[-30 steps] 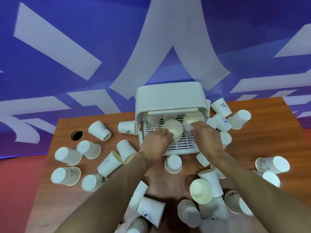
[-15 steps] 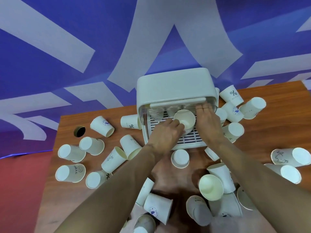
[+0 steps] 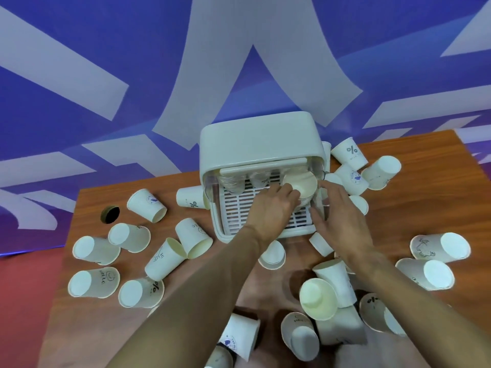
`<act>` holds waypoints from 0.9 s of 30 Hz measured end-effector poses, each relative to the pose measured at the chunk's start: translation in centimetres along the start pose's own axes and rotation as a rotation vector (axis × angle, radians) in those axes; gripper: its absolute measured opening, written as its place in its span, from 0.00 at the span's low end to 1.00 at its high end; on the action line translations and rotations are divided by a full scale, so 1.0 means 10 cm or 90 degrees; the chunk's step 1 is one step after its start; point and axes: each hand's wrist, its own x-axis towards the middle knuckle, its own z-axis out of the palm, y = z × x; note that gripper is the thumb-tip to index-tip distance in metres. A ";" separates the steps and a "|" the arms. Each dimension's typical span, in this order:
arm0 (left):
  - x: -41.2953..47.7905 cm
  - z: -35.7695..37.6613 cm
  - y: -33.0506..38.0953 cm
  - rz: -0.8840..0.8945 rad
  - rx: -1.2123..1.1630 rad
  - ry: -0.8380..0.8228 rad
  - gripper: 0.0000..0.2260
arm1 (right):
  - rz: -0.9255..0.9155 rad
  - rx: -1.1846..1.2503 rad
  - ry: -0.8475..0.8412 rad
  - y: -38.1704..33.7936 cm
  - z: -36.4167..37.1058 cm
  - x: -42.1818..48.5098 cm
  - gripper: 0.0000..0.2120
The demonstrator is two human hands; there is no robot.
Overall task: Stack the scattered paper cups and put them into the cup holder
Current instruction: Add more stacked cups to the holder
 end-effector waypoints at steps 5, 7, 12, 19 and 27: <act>0.09 0.07 0.12 -0.016 0.000 -0.023 0.04 | 0.008 -0.013 -0.005 0.05 -0.08 0.08 0.25; 0.09 0.07 0.12 -0.027 0.004 -0.038 0.05 | 0.022 -0.019 0.000 0.05 -0.10 0.13 0.23; 0.08 -0.04 0.15 -0.027 0.057 -0.040 0.10 | 0.047 -0.009 -0.007 0.01 -0.12 0.15 0.21; -0.24 -0.52 -0.02 0.057 0.050 0.019 0.13 | -0.043 -0.085 0.034 -0.04 -0.51 -0.19 0.08; -1.46 -1.41 -0.83 -0.110 0.098 -0.133 0.04 | -0.308 -0.246 -0.133 -0.57 -0.51 -0.77 0.10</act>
